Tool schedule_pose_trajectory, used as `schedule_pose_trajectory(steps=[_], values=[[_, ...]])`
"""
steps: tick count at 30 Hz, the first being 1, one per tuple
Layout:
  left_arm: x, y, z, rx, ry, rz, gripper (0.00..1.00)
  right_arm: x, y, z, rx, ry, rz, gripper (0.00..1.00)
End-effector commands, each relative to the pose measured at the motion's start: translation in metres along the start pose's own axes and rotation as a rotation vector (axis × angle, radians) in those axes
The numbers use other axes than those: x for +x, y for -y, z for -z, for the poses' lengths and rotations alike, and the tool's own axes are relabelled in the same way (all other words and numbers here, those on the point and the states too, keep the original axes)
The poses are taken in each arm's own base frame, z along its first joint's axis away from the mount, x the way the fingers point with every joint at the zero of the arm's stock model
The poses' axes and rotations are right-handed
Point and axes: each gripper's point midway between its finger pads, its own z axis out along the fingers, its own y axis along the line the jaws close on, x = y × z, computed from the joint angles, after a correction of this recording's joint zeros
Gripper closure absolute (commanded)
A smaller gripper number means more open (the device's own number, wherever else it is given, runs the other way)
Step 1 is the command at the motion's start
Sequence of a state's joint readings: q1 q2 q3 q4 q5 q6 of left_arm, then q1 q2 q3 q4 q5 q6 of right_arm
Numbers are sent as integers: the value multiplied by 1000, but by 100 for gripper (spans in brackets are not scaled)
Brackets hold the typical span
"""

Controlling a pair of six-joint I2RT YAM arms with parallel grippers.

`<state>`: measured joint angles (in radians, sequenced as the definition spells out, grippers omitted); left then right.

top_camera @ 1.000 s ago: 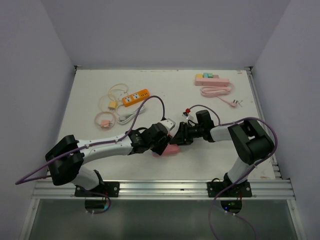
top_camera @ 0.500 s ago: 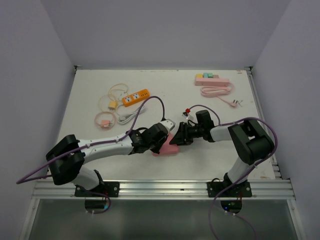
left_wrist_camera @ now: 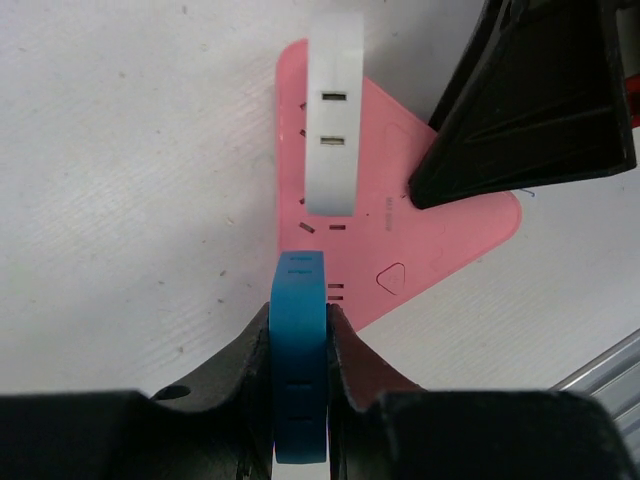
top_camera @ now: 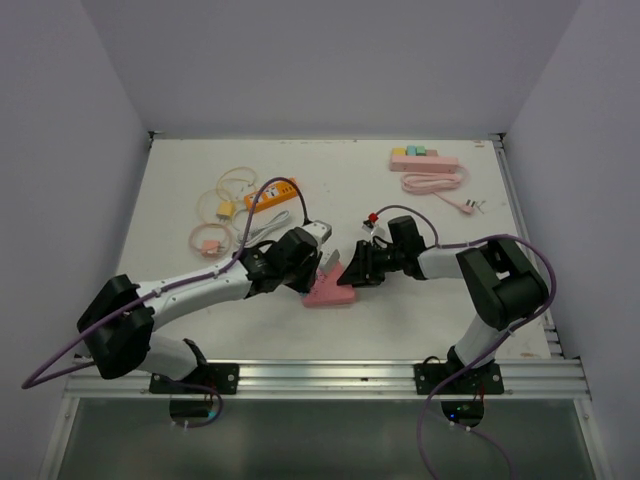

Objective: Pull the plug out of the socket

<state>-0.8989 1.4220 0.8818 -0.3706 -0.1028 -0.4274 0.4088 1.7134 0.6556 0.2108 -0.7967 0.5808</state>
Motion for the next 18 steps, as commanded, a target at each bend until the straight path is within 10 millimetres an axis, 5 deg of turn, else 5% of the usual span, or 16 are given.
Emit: schedule_pose_trajectory(steps=[1,7,11,18], values=[[-39,0,29,14,112,46,100,8,56,4,270,14,26,100],[-48,1,43,16,139,71,100,10,60,4,295,2,26,100],[-47,-32,46,-89,157,136,100,10,59,4,288,4,26,100],[-53,-128,53,-247,265,412,100,11,58,2,277,1,30,100]])
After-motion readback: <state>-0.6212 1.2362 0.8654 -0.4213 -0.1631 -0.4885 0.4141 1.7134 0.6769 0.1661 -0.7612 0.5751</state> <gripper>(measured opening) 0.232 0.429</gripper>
